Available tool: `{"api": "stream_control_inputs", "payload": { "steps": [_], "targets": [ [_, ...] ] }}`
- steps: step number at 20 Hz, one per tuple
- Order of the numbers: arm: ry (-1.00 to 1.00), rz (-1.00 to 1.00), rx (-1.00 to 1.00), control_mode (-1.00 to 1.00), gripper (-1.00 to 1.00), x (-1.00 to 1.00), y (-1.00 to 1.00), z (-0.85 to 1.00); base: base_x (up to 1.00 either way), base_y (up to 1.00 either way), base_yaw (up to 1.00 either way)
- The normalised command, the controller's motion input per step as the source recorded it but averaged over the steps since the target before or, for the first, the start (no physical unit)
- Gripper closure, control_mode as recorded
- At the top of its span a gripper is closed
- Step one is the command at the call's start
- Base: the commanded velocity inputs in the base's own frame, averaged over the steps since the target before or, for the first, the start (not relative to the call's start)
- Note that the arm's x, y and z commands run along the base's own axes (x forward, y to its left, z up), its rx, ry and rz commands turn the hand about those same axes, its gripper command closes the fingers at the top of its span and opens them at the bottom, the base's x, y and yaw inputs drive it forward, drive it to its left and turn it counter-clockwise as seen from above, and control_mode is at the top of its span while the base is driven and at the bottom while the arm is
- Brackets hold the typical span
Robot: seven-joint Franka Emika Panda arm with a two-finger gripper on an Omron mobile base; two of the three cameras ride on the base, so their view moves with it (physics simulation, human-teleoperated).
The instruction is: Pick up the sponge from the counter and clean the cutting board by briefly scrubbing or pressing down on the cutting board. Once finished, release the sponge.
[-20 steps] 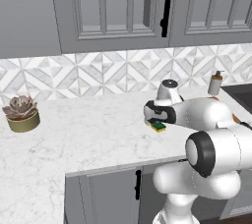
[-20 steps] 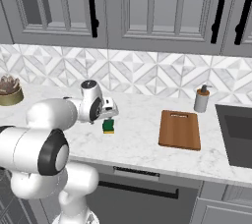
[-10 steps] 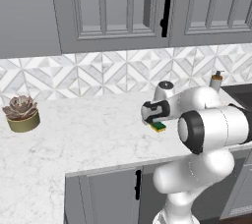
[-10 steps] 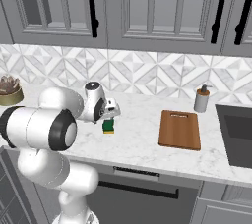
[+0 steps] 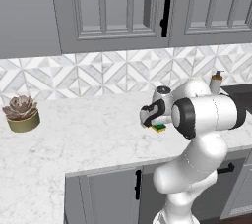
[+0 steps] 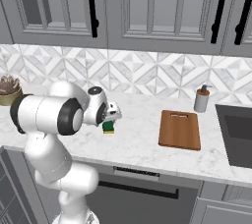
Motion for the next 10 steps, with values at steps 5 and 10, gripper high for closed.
{"api": "stream_control_inputs", "payload": {
  "steps": [5,10],
  "targets": [
    [0.00,0.00,0.02,-1.00,-1.00,0.28,-0.15,-0.36,0.00,0.00,0.00],
    [0.00,0.00,0.01,-1.00,1.00,0.17,-0.27,-0.59,0.00,0.00,0.00]
  ]
}}
